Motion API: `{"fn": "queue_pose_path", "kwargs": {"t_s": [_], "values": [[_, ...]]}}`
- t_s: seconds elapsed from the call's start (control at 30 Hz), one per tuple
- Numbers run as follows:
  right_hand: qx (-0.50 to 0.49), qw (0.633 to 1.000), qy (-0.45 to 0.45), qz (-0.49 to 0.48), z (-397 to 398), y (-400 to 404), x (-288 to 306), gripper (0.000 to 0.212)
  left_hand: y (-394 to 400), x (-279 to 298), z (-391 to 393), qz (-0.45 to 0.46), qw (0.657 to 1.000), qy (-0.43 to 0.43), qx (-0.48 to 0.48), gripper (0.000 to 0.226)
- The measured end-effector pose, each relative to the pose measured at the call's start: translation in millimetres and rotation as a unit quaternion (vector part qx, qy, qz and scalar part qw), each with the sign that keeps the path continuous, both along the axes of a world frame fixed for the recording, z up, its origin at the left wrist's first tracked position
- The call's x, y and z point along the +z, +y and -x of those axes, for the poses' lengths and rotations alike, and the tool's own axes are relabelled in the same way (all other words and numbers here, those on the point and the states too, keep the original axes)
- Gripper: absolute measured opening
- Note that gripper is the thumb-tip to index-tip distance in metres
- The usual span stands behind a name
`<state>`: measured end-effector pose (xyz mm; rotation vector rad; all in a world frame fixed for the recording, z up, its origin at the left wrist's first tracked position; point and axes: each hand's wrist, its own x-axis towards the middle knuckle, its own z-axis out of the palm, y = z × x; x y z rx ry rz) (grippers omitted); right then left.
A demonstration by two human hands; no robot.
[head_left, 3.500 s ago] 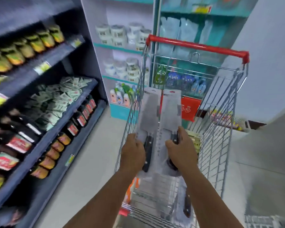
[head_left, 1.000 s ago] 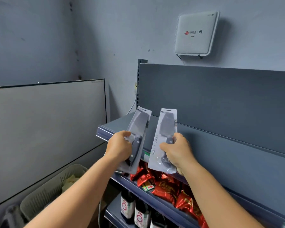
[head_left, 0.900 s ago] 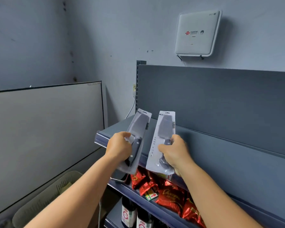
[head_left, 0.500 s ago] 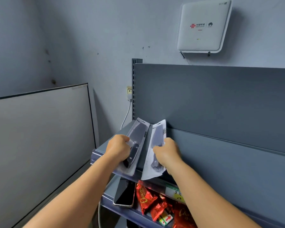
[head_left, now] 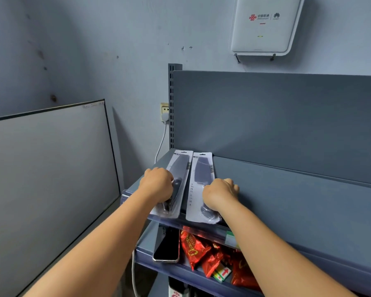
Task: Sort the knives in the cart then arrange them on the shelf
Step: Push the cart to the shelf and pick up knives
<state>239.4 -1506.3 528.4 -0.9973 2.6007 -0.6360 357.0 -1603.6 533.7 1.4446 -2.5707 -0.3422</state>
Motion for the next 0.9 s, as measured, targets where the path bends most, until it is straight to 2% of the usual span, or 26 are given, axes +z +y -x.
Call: {"fn": "queue_pose_path", "kwargs": {"t_s": [0.1,0.2,0.37,0.53,0.67,0.9], "values": [[0.036,0.998,0.044,0.017,4,13,-1,0.038,12,3,4,0.054,0.998,-0.012,-0.029,0.033],[0.076,0.992,0.093,0.027,5,36,0,0.046,36,7,9,0.089,0.993,0.005,-0.079,0.016],[0.094,0.984,0.148,0.024,5,94,1,0.049,91,4,14,0.093,0.978,0.049,-0.183,0.041],[0.047,0.988,0.135,0.049,7,169,-17,0.054,152,-13,18,0.123,0.949,0.096,-0.272,0.05],[-0.014,0.992,0.11,0.066,7,239,-41,0.058,204,-40,32,0.155,0.913,0.114,-0.36,0.041],[-0.128,0.99,0.041,0.035,20,363,-99,0.066,308,-92,69,0.063,0.893,0.051,-0.444,0.053]]}}
